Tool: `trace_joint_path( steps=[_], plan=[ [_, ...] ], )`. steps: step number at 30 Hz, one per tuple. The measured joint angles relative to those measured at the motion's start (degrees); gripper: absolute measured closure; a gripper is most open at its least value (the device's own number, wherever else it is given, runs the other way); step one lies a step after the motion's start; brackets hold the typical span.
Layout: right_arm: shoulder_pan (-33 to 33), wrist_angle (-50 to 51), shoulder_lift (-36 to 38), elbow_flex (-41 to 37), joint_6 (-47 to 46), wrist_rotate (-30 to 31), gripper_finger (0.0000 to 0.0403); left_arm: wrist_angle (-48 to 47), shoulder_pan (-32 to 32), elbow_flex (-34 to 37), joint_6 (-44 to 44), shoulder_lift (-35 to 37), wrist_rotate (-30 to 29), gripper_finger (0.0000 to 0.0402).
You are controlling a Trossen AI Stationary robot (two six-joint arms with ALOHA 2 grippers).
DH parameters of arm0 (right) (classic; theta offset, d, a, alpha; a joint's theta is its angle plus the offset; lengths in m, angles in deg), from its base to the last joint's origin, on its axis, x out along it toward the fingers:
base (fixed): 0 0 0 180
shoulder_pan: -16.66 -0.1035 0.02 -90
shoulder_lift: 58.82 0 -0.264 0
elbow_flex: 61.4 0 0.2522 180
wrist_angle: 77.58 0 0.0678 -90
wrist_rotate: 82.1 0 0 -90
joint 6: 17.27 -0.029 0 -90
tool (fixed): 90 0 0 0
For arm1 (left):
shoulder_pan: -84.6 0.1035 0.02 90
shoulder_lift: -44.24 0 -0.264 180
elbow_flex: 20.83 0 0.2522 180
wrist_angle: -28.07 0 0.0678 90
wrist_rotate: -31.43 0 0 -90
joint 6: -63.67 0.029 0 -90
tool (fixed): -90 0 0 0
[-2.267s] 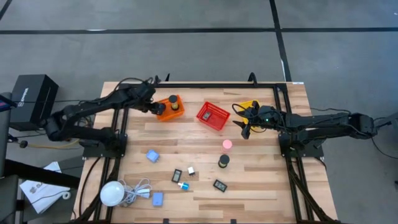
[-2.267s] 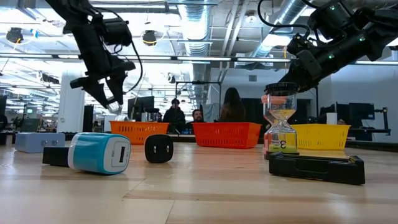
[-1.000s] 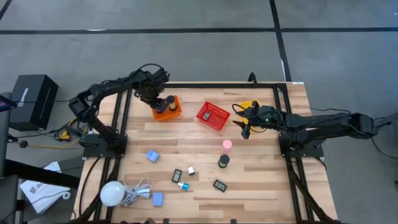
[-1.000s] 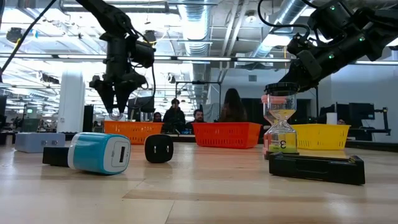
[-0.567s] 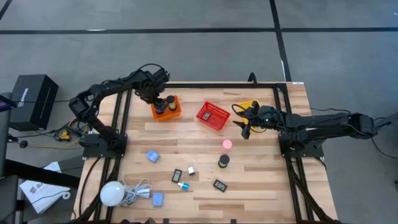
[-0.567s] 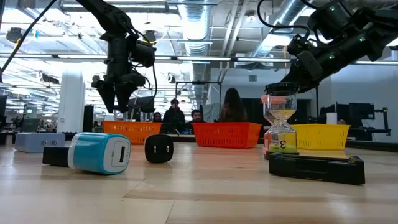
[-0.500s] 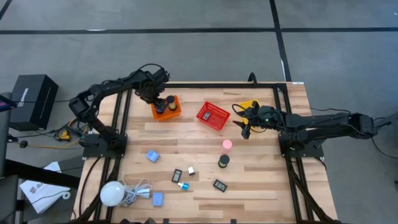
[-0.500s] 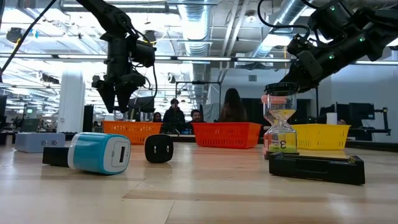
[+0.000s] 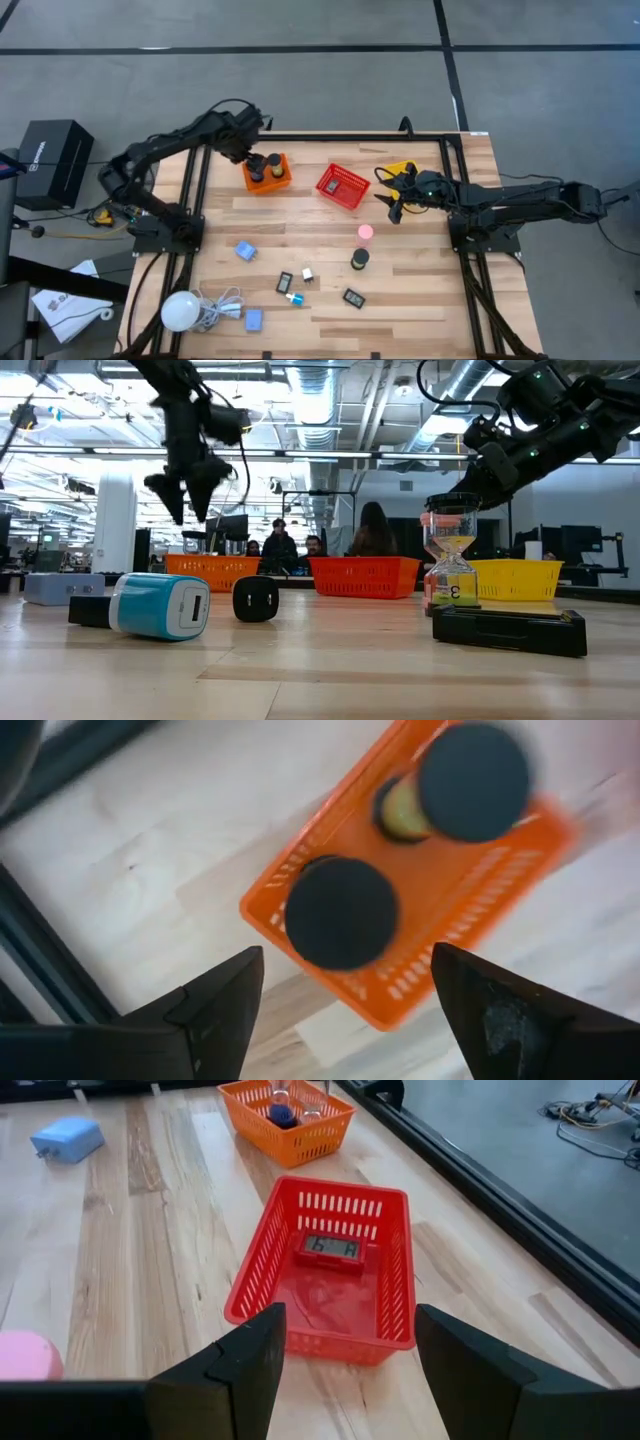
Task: Pick & Place Office items
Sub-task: Put the right black digital clock into the red bin
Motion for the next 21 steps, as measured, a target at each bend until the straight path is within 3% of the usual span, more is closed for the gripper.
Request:
trace_joint_path(
  steps=[6, 11, 15, 21],
  plan=[
    [-0.1, 0.0, 0.0, 0.0, -2.3, 0.0, 0.0189, 0.0, -5.0, 0.0, -4.2, 13.8, -0.2, 0.0131],
    [0.1, 0.0, 0.0, 0.0, -3.7, 0.2, 0.0189, 4.6, -14.9, 2.6, -5.7, 24.2, -7.2, 0.0141],
    [0.6, 0.0, 0.0, 0.0, -7.3, 0.3, 0.0189, 13.1, -23.6, 8.0, -5.7, 30.9, -12.6, 0.0150],
    [0.7, 0.0, 0.0, 0.0, -8.5, 0.1, 0.0189, 30.9, -33.7, 19.1, -4.7, 34.8, -13.5, 0.0164]
  ],
)
